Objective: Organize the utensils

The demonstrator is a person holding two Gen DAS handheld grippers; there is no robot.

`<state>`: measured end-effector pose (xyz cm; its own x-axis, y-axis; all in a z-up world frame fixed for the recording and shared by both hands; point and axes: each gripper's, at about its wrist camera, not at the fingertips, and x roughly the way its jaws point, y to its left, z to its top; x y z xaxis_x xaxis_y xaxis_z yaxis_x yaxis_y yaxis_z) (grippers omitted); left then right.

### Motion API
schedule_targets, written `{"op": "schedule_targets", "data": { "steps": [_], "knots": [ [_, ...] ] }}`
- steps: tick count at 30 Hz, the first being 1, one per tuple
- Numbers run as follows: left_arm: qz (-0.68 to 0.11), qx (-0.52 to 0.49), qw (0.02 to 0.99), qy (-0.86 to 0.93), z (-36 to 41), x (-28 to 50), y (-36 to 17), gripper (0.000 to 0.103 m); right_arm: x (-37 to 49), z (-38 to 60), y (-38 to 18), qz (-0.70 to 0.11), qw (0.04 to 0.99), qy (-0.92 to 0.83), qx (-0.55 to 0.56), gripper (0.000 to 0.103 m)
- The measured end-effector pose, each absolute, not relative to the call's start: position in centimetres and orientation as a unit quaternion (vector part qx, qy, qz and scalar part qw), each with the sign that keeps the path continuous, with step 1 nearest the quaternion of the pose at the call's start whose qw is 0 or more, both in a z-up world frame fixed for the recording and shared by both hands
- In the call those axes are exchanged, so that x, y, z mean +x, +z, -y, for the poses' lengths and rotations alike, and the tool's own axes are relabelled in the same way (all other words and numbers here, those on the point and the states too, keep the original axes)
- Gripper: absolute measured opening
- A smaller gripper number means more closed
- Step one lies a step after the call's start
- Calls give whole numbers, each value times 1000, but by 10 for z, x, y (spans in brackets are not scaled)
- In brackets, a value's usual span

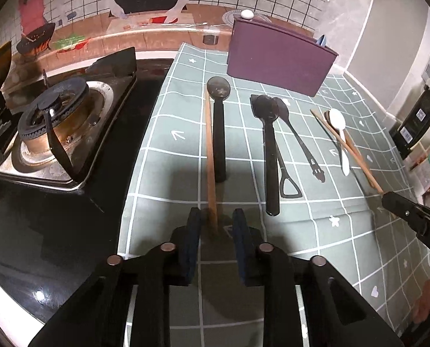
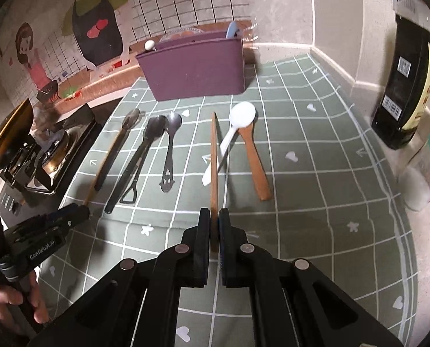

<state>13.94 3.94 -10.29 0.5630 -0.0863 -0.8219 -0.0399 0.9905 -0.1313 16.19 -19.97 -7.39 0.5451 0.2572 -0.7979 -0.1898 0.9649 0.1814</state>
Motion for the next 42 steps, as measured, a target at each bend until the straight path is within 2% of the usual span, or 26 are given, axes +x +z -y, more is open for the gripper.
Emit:
{"op": "schedule_targets", "data": {
  "steps": [5,23,35,42],
  "knots": [
    [-464,-67,883,-10,-40,140,-102,6,162,201,-77,-463,876,130,36,6],
    [-376,-44,926,-10,-61,118,-27,6,163,205,-54,-436,890,134,12,6],
    [-312,-40,948,-45,-61,138,54,5,172,219,40,-354,924,145,-4,6],
    [-302,-45,949,-78,-55,148,84,5,180,223,80,-323,935,149,-8,6]
  ]
}}
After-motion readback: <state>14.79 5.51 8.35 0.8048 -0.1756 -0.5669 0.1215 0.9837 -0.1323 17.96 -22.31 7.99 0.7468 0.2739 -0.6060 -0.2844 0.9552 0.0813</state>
